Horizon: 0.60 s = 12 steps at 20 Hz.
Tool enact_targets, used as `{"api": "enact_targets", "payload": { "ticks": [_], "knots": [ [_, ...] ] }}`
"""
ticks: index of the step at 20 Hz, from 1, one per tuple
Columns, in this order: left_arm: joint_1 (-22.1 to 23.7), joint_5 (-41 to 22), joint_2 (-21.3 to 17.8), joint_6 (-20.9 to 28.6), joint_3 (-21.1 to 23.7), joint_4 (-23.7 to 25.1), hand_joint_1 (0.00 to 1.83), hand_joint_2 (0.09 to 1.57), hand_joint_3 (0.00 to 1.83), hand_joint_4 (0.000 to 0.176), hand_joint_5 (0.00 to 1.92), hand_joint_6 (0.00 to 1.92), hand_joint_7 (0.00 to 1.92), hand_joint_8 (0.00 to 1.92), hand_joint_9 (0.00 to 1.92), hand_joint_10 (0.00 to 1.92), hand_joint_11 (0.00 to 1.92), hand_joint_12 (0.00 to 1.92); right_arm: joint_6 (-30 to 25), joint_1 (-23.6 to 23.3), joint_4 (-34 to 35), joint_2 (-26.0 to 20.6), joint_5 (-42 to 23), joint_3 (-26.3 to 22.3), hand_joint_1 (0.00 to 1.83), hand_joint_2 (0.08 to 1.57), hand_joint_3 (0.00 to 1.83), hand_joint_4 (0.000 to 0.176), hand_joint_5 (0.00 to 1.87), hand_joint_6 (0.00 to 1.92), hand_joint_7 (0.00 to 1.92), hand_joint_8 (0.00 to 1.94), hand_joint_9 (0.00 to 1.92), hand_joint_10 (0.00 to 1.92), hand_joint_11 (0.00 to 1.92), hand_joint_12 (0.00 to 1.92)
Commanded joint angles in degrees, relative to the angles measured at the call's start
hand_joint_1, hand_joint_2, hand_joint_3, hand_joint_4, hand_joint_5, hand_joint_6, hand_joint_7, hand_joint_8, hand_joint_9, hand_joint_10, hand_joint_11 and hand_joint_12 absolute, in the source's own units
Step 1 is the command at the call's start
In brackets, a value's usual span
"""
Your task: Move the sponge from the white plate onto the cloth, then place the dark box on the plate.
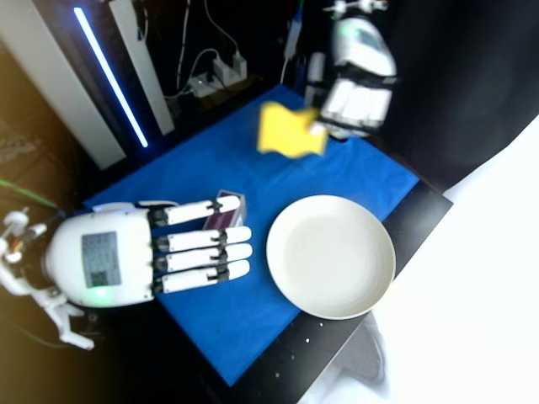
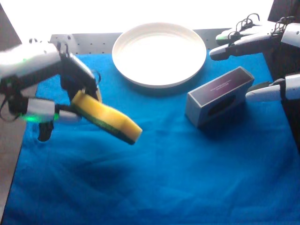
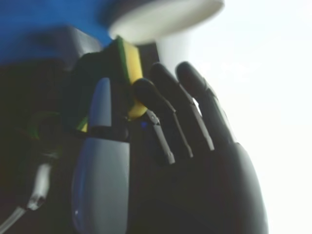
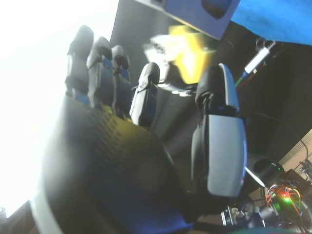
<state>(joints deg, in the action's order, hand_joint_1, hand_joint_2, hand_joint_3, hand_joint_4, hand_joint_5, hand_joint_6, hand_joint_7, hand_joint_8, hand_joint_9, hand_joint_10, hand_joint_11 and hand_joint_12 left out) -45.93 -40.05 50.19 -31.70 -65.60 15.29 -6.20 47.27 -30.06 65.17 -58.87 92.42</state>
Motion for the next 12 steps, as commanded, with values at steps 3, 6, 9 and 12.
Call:
{"api": "enact_targets", "payload": {
  "ticks": [3,6,9,12],
  "knots": [
    [-2.33,-5.73,1.46,0.23,-0.03,-3.50,1.37,1.13,0.00,0.000,1.03,0.64,0.87,1.24,0.84,1.35,0.81,1.31,-0.35,-0.87,3.95,-0.18,-5.59,-0.04,0.92,1.05,0.00,0.169,0.49,0.00,0.31,0.00,0.22,0.00,0.00,0.43],
    [-2.44,-3.53,2.25,0.20,-0.21,-2.79,1.15,1.02,0.00,0.000,0.94,0.25,0.89,0.60,0.77,0.71,0.57,1.20,-0.35,-0.87,3.92,-0.17,-5.59,0.03,0.97,1.06,0.00,0.134,0.50,0.01,0.31,0.00,0.21,0.00,0.01,0.43],
    [-2.81,-3.81,2.17,0.21,-0.08,-2.99,0.87,0.85,0.00,0.000,0.55,0.00,0.58,0.00,0.58,0.10,0.12,1.23,-0.35,-0.87,3.92,-0.16,-5.59,0.10,0.97,1.07,0.00,0.123,0.52,0.01,0.32,0.00,0.22,0.00,0.00,0.40],
    [-3.44,-5.87,1.42,0.22,0.49,-4.05,0.84,0.84,0.00,0.005,0.55,0.00,0.57,0.00,0.57,0.06,0.01,1.41,-0.35,-0.87,3.91,-0.12,-5.59,0.14,0.97,1.07,0.00,0.126,0.52,0.01,0.31,0.00,0.22,0.00,0.00,0.39]
  ]
}}
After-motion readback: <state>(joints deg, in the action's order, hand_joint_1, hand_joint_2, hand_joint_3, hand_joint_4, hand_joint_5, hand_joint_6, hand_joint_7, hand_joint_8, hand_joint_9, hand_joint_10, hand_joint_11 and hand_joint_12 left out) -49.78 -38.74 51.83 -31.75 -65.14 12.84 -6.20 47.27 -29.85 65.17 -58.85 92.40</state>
